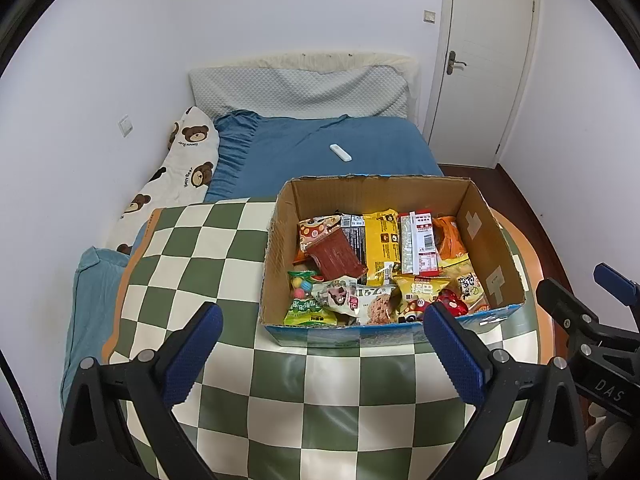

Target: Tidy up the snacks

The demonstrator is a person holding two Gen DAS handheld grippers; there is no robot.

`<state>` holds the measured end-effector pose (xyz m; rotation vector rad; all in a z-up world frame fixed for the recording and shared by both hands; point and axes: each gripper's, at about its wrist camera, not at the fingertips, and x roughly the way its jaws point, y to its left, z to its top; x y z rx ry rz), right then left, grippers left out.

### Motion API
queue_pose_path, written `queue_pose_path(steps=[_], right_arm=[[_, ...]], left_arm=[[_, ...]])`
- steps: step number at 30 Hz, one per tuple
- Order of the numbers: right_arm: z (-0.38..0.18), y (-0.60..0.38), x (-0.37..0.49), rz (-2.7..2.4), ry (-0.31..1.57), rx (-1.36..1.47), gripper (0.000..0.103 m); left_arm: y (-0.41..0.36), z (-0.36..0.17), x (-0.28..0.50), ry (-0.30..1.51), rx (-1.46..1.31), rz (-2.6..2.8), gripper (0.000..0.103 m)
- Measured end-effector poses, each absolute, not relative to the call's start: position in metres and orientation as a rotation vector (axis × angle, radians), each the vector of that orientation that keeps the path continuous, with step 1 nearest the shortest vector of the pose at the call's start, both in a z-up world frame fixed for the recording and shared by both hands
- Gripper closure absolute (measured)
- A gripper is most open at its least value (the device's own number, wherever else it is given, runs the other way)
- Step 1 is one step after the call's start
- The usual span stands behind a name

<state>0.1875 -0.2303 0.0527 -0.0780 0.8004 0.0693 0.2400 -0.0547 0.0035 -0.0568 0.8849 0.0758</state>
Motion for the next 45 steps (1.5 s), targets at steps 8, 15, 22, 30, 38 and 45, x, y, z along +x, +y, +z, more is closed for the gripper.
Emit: queue_pose_path(steps=[8, 15, 22, 30, 38, 45], right_arm=[[0.0543, -0.2294, 0.187, 0.071, 0.798, -0.079, 0.001], [0.0553, -0.2295, 0.1857, 0.073, 0.797, -0.078, 0.001], [0.0555, -0.2301, 0.1851, 0.076, 0.798, -0.073, 0.001], [0.056, -0.2305, 0.184, 0.078, 0.798, -0.073, 0.001], [0.0565, -0.2316, 0.1818, 0.079, 0.794, -0.073, 0.001], [0.0572, -0.2315, 0.1814, 0.08, 0.793, -0.071, 0.001]], left_arm=[[-0.0558, 0.0043, 0.2391, 0.882, -0.055, 0.074, 0.0], [-0.0555, 0.0045, 0.2391, 0.883, -0.055, 0.074, 0.0], [-0.0555, 0.0045, 0.2389, 0.882, -0.055, 0.075, 0.0], [-0.0578, 0.0078, 0.2358, 0.878, -0.052, 0.066, 0.0], [-0.0573, 0.0085, 0.2359, 0.877, -0.051, 0.063, 0.0], [-0.0582, 0.0094, 0.2351, 0.869, -0.049, 0.06, 0.0]])
